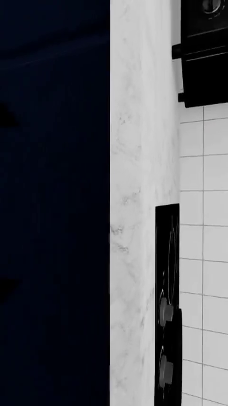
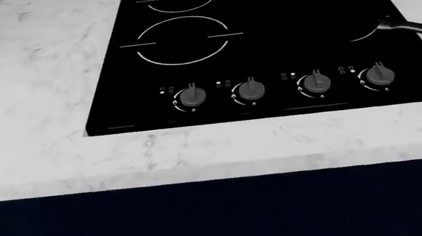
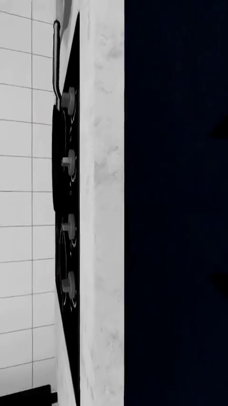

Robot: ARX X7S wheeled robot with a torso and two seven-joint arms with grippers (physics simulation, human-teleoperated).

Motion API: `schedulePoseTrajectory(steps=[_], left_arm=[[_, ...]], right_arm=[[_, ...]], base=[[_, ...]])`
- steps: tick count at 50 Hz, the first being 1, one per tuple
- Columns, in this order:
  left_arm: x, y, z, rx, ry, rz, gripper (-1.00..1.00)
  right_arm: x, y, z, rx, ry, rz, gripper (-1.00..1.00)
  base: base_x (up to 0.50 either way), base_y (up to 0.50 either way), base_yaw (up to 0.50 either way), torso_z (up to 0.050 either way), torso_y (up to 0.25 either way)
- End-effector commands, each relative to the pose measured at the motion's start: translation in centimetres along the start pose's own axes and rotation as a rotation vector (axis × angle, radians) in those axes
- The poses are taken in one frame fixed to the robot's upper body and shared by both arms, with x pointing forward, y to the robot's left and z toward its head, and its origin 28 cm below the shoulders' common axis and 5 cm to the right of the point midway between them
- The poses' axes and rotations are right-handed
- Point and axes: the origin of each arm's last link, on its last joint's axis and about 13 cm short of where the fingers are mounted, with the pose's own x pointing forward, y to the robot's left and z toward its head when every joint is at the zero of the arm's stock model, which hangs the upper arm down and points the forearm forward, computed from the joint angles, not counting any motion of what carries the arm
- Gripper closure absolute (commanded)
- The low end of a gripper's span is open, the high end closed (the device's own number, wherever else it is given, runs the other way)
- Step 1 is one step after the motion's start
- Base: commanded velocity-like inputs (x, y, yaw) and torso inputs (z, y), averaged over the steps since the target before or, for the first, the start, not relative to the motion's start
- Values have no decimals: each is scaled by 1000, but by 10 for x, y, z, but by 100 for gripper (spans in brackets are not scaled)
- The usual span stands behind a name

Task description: Pick the ginger from the plate and place it in the pan.

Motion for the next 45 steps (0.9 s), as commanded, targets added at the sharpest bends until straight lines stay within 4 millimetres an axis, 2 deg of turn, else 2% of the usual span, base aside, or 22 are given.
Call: schedulePoseTrajectory(steps=[1, 7, 21, 25, 28, 33, 34, 39, 45], left_arm=[[0, 0, 0, 1, 0, -2, -100], [-1, 0, 0, -9, -4, -4, -100], [-1, 0, 5, -18, -31, 13, -100], [-7, 1, -4, -29, -41, -9, -100], [-7, 0, 4, -28, -39, -13, -100], [-7, -1, 4, -21, -41, -17, -100], [-8, -1, -1, -20, -41, -18, -100], [-7, -2, 6, -19, -42, -22, -100], [-6, -1, -2, -22, -37, -19, -100]], right_arm=[[-1, 0, -1, -2, 3, 4, -100], [-2, 0, -1, 3, -7, 10, -100], [-2, 0, 1, 5, -13, 14, -100], [-8, -1, 3, 37, -45, 13, -100], [-8, 0, 3, 37, -42, 18, -100], [-8, 0, 5, 36, -43, 25, -100], [-8, 1, 5, 37, -43, 27, -100], [-6, 0, 5, 36, -42, 29, -100], [-6, 0, 4, 44, -42, 30, -100]], base=[[-500, 0, 0, 0, 0], [-439, 0, 0, 0, 0], [0, 0, 0, 0, 0], [-44, -125, 0, 0, -125], [0, 0, 0, 0, 0], [0, 0, 0, 0, 0], [0, 0, 0, 0, 0], [0, 0, 0, 0, 0], [0, -69, 0, 0, 0]])
